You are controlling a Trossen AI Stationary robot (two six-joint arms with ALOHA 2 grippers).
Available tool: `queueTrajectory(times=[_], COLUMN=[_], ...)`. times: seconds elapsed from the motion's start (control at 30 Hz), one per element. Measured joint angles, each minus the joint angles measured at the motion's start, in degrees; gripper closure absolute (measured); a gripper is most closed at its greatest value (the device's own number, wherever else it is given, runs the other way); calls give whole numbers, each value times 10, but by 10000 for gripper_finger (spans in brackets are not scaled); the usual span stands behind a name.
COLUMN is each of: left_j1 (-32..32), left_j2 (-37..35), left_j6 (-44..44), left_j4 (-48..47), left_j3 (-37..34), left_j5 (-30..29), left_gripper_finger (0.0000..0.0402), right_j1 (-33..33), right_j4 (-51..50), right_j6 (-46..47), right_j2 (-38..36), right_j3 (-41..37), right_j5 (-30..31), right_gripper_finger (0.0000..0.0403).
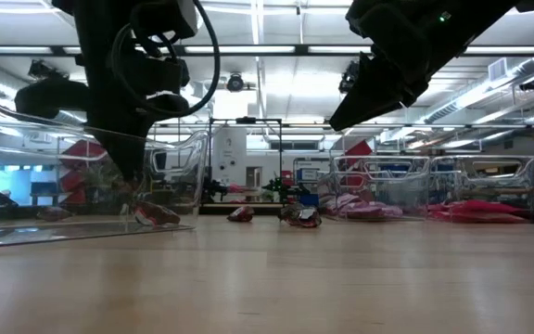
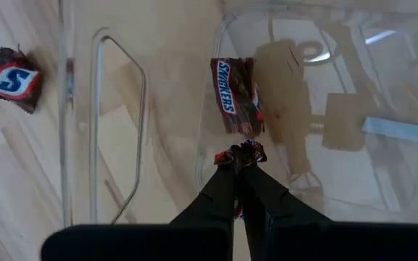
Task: Sort candy
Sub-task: Put the brown candy into the bottom transparent bin
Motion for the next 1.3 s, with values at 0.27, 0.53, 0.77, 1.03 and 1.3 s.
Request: queueTrajectory(times=[0.27,0.53,0.77,1.03,1.3], left_j1=[0,0,0,53,64], left_j2=[0,0,-5,-100,-229], left_j6=[1,-22,-49,-100,-164], left_j4=[-8,-18,-33,-30,31], left_j3=[0,0,24,48,28], left_j5=[-2,-2,-15,72,75], left_gripper_finger=[344,294,319,394,400], right_j1=[0,0,0,-2,-35], right_j4=[0,0,4,20,20], right_j6=[0,0,-8,-15,-15], right_j2=[0,0,0,0,0], right_j3=[0,0,0,0,0], right_j5=[0,0,0,0,0], right_gripper_finger=[347,347,347,345,324])
